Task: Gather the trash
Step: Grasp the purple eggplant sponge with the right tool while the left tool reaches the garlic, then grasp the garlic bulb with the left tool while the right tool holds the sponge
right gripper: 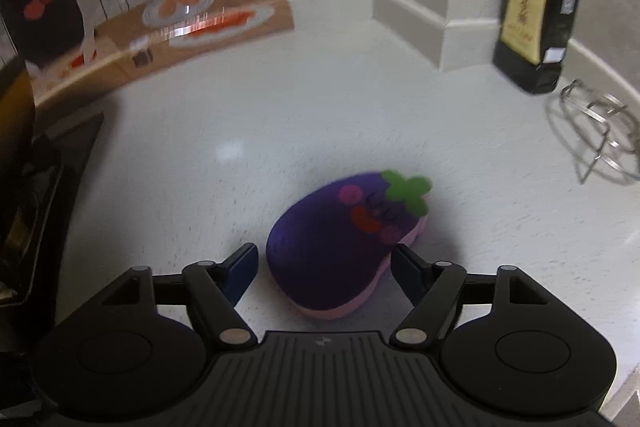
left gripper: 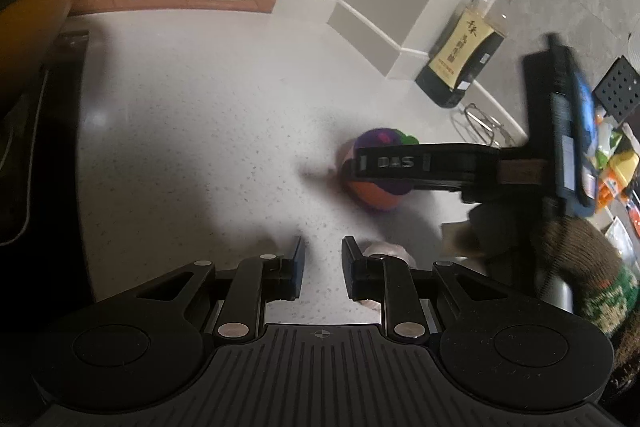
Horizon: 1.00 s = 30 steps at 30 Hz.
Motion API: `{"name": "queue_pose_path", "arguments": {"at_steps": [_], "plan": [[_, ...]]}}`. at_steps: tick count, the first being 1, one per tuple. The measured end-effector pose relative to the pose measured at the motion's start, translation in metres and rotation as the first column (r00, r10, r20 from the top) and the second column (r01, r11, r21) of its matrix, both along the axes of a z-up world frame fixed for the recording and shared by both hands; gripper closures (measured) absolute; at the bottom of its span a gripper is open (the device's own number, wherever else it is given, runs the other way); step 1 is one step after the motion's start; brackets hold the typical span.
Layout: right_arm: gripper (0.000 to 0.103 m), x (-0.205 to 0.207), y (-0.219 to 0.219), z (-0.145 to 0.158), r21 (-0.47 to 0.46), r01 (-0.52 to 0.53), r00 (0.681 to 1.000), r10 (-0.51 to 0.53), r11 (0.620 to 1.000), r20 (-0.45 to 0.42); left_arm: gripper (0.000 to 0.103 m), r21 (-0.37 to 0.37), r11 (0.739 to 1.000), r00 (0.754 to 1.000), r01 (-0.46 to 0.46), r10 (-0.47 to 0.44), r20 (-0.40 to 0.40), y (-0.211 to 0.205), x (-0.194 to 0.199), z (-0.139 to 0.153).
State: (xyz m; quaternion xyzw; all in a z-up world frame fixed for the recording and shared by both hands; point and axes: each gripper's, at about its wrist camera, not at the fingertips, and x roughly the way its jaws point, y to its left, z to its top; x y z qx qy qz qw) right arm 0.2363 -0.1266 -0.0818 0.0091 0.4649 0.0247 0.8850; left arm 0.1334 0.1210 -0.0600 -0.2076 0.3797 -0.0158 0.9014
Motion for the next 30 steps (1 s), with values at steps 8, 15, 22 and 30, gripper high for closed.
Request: {"name": "queue_pose_path", "arguments": {"at_steps": [8, 15, 22, 30], "plan": [[0.038, 0.004, 0.008, -0.014, -0.097, 0.09, 0.996, -0.09, 0.991, 0.004, 0.08, -0.003, 1.0, 1.0, 0.004, -0.004, -0.013, 0.005, -0.001, -0.001], [0.04, -0.028, -0.004, 0.002, -0.135, 0.035, 0.999, -0.029, 0.99, 0.041, 0.08, -0.017, 0.999, 0.999, 0.035, -0.035, -0.018, -0.002, 0.0, -0.003], [0.039, -0.096, -0.024, 0.01, -0.277, 0.03, 0.994, 0.0, 0.96, 0.105, 0.08, -0.07, 0.991, 0.993, 0.115, -0.113, 0.031, -0.004, 0.003, -0.008], [0.036, -0.129, -0.031, -0.004, -0.217, 0.015, 0.997, 0.001, 0.976, 0.071, 0.08, 0.062, 0.969, 0.963, 0.241, -0.246, 0.108, -0.036, 0.009, 0.002]]}}
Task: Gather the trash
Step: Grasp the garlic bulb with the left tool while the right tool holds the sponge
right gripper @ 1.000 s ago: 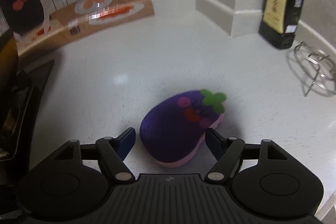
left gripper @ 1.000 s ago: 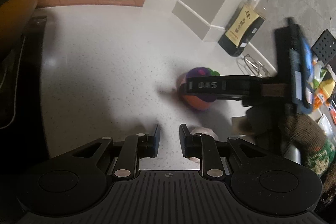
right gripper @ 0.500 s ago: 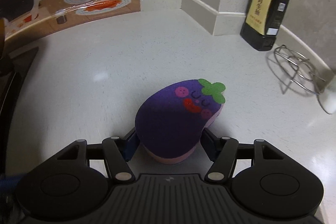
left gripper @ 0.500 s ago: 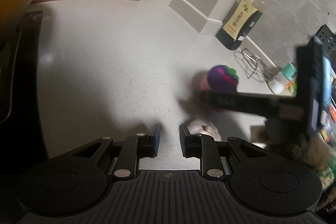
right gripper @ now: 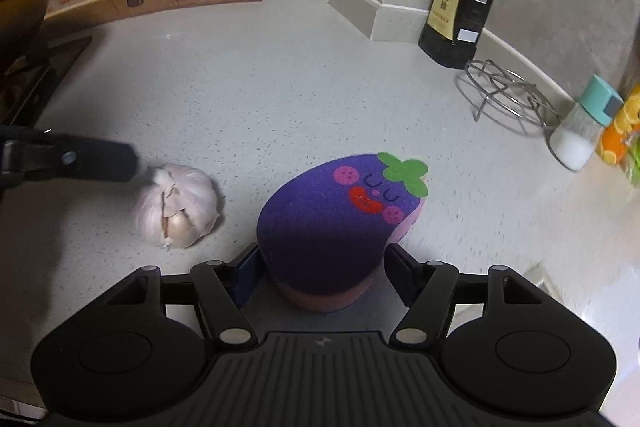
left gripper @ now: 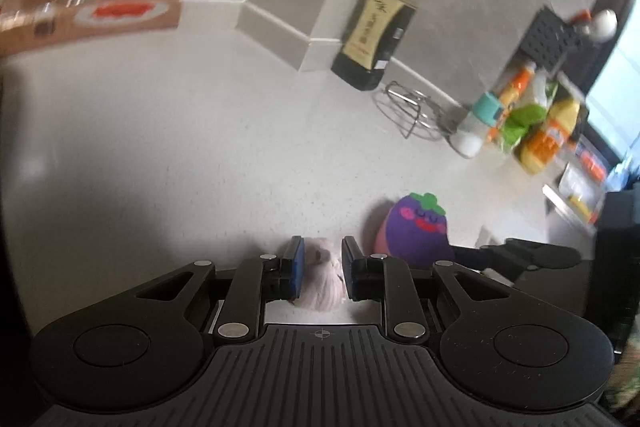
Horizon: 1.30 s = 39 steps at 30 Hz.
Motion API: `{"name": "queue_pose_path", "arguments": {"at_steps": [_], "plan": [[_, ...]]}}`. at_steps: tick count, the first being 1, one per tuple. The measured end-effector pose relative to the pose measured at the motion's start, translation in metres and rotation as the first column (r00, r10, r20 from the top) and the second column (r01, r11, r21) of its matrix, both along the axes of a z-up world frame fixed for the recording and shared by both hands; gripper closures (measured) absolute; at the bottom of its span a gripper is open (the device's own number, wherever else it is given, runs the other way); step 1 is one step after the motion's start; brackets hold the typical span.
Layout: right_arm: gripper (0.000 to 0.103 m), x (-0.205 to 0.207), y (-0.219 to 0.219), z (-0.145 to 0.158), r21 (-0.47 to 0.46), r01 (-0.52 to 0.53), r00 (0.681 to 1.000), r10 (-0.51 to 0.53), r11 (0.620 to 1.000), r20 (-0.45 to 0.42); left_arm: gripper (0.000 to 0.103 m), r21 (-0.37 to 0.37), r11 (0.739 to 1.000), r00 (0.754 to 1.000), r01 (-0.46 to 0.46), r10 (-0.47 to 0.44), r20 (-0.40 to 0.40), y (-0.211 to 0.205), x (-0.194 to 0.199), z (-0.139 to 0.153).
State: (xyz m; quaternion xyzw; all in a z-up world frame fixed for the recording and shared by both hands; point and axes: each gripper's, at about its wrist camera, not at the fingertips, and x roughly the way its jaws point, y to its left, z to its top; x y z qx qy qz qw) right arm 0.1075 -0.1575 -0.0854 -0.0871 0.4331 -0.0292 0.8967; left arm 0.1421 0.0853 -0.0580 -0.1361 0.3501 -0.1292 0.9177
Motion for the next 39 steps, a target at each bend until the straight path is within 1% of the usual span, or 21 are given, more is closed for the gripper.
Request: {"name": "queue_pose_path", "arguments": {"at_steps": [3, 6, 11, 15, 19, 23, 26, 27, 28, 30, 33, 34, 35, 36, 39], "plan": [[0.036, -0.009, -0.001, 0.0, 0.033, 0.01, 1.0, -0.01, 0.999, 0.019, 0.08, 0.09, 0.996, 1.0, 0.004, -0.003, -0.006, -0.012, 0.005, -0.002], [0.036, -0.018, -0.003, 0.002, 0.056, 0.023, 0.999, -0.025, 0.998, 0.036, 0.08, 0.128, 0.992, 0.999, 0.018, -0.014, -0.036, -0.019, 0.009, -0.007], [0.036, -0.027, -0.014, 0.009, 0.09, 0.058, 0.996, -0.063, 0.994, 0.057, 0.077, 0.146, 0.989, 0.999, 0.032, -0.026, -0.043, -0.022, 0.007, -0.011], [0.036, -0.033, -0.021, 0.016, 0.116, 0.093, 0.988, -0.106, 0.989, 0.116, 0.075, 0.155, 0.987, 0.999, 0.038, -0.033, -0.038, -0.022, 0.006, -0.012], [0.036, -0.03, -0.028, 0.025, 0.151, 0.129, 0.976, -0.152, 0.98, 0.156, 0.069, 0.155, 0.987, 0.999, 0.034, -0.028, -0.038, -0.022, 0.006, -0.013], [0.036, -0.019, -0.038, 0.029, 0.222, 0.152, 0.971, -0.188, 0.963, 0.149, 0.063, 0.156, 0.987, 0.999, 0.028, -0.023, -0.038, -0.021, 0.006, -0.013], [0.036, -0.008, -0.046, 0.022, 0.262, 0.179, 0.963, -0.223, 0.948, 0.152, 0.062, 0.159, 0.987, 0.999, 0.032, -0.027, -0.036, -0.019, 0.005, -0.013], [0.043, -0.003, -0.047, 0.018, 0.254, 0.192, 0.964, -0.231, 0.948, 0.133, 0.061, 0.165, 0.986, 0.999, 0.035, -0.03, -0.033, -0.018, 0.004, -0.013], [0.047, 0.004, -0.046, 0.014, 0.233, 0.201, 0.968, -0.229, 0.952, 0.102, 0.06, 0.171, 0.985, 0.999, 0.037, -0.032, -0.032, -0.017, 0.003, -0.013], [0.048, 0.005, -0.04, 0.016, 0.224, 0.18, 0.973, -0.206, 0.958, 0.101, 0.058, 0.193, 0.981, 0.999, 0.031, -0.026, -0.027, -0.015, 0.0, -0.013], [0.048, 0.002, -0.023, 0.018, 0.164, 0.11, 0.988, -0.125, 0.98, 0.086, 0.058, 0.213, 0.977, 1.0, 0.011, -0.005, -0.027, -0.007, -0.003, -0.012], [0.048, 0.0, -0.018, 0.018, 0.148, 0.092, 0.991, -0.105, 0.985, 0.087, 0.063, 0.221, 0.975, 1.0, 0.005, 0.002, -0.03, -0.004, -0.004, -0.011], [0.048, -0.003, -0.014, 0.018, 0.135, 0.078, 0.992, -0.09, 0.988, 0.089, 0.064, 0.225, 0.974, 1.0, 0.005, 0.001, -0.028, -0.002, -0.005, -0.01], [0.048, -0.005, -0.01, 0.018, 0.127, 0.069, 0.992, -0.081, 0.99, 0.092, 0.064, 0.218, 0.976, 1.0, 0.015, -0.011, -0.02, -0.001, -0.007, -0.008], [0.048, -0.008, -0.008, 0.018, 0.126, 0.067, 0.992, -0.079, 0.99, 0.094, 0.064, 0.162, 0.984, 0.997, 0.08, -0.082, 0.008, -0.001, -0.014, 0.0]]}}
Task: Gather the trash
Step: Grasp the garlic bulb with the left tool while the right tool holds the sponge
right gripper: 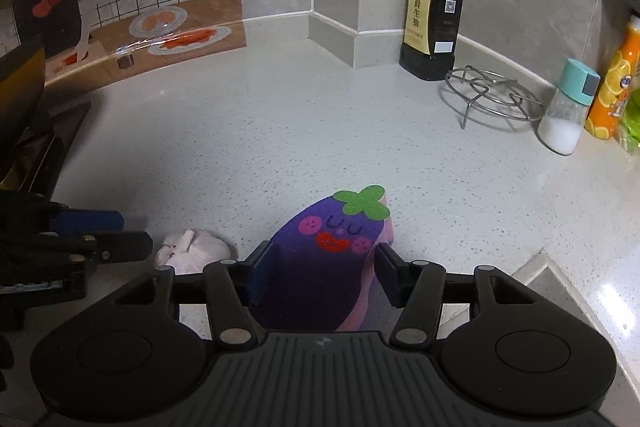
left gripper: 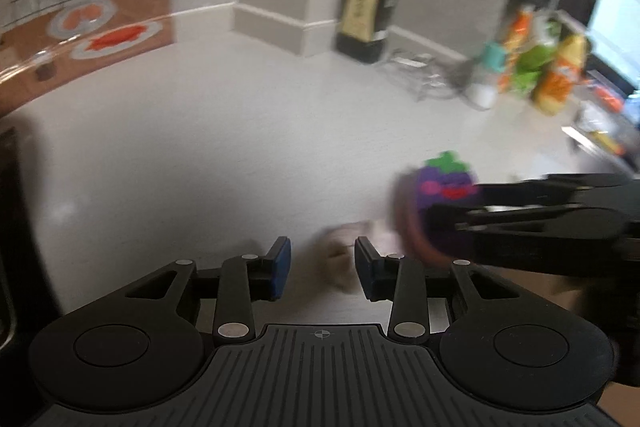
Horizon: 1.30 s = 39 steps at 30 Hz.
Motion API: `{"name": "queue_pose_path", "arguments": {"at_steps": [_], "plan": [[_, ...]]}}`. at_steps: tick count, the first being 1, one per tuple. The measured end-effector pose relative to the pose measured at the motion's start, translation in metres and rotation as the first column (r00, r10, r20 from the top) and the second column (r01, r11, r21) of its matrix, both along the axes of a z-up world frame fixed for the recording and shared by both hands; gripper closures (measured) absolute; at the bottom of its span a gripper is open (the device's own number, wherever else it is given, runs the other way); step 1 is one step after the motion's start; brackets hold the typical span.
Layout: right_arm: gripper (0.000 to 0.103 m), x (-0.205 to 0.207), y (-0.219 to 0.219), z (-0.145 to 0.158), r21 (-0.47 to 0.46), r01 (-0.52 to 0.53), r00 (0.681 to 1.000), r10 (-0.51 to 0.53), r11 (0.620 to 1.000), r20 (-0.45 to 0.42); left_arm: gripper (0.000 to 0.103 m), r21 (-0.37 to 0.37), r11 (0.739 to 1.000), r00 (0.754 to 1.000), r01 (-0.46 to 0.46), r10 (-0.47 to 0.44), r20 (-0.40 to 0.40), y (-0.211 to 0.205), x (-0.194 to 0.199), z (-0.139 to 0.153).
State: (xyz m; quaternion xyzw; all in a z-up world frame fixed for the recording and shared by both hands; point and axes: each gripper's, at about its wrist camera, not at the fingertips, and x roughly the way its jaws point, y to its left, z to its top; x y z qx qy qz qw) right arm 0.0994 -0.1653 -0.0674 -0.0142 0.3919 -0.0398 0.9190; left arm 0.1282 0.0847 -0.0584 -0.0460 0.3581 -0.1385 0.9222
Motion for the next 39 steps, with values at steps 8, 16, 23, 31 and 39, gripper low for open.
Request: {"name": "queue_pose_path", "arguments": {"at_steps": [8, 16, 23, 31, 39], "plan": [[0.048, -0.002, -0.006, 0.003, 0.008, 0.03, 1.0, -0.03, 1.0, 0.003, 0.063, 0.128, 0.99, 0.998, 0.064, -0.067, 0.017, -0.039, 0.0, -0.001], [0.048, -0.009, -0.011, 0.004, 0.006, 0.045, 0.999, -0.045, 0.999, 0.005, 0.056, 0.24, 0.967, 0.995, 0.091, -0.097, 0.014, -0.056, -0.001, -0.012], [0.047, -0.013, -0.018, 0.007, 0.029, 0.068, 0.998, -0.068, 0.997, 0.004, 0.055, 0.088, 0.991, 0.994, 0.097, -0.092, -0.062, -0.043, 0.007, -0.022], [0.047, -0.014, -0.022, 0.01, 0.021, 0.075, 0.997, -0.075, 0.997, 0.011, 0.056, 0.038, 0.996, 0.997, 0.08, -0.08, 0.001, -0.038, 0.02, -0.002], [0.047, -0.006, -0.024, 0.005, 0.007, 0.08, 0.997, -0.08, 0.997, -0.01, 0.056, 0.131, 0.986, 0.995, 0.103, -0.104, 0.005, -0.059, 0.038, -0.007]]}}
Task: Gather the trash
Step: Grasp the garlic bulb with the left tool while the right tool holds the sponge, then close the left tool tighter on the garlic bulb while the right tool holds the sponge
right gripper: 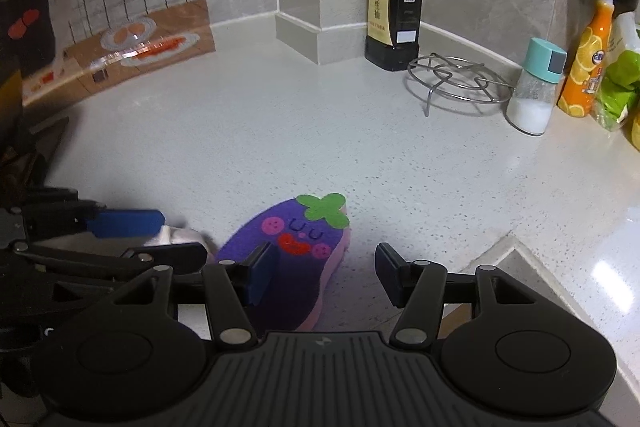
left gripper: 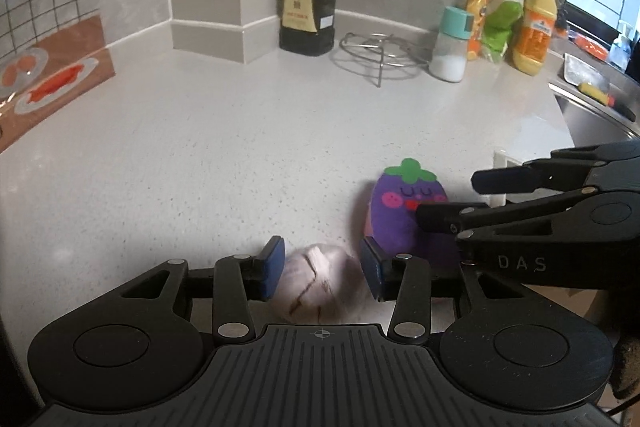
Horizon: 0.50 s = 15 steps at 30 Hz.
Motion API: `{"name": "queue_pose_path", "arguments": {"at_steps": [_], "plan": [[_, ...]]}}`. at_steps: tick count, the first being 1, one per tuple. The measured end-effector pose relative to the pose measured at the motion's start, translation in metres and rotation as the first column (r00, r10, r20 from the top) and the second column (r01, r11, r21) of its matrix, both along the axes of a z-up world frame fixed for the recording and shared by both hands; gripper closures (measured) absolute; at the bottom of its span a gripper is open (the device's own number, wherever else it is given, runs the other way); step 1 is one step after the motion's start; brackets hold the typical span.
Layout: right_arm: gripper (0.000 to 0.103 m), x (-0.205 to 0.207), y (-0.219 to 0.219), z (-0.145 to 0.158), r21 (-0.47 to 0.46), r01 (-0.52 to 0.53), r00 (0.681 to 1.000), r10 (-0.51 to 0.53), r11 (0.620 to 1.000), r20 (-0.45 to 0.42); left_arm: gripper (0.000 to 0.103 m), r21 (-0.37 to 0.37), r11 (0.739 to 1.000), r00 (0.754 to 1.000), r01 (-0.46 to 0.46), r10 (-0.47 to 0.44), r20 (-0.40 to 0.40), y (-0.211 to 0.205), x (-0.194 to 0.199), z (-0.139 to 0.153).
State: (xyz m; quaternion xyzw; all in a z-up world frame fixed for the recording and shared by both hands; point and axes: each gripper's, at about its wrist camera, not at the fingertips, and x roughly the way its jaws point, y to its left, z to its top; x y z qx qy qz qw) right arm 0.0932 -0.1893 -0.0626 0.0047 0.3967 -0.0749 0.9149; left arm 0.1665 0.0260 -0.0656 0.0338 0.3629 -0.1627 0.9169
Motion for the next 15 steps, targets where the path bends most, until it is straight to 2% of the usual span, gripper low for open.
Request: {"name": "queue_pose_path", "arguments": {"at_steps": [10, 15], "plan": [[0.046, 0.008, -0.007, 0.003, -0.013, 0.044, 0.999, -0.044, 0.999, -0.009, 0.048, 0.02, 1.0, 0.999, 0.021, -0.02, -0.037, -0.005, 0.018, -0.011], [0.045, 0.006, -0.009, 0.008, -0.039, 0.061, 0.998, -0.061, 0.997, 0.0, 0.047, -0.008, 1.0, 0.998, 0.019, -0.019, -0.059, -0.002, 0.025, -0.015]]}}
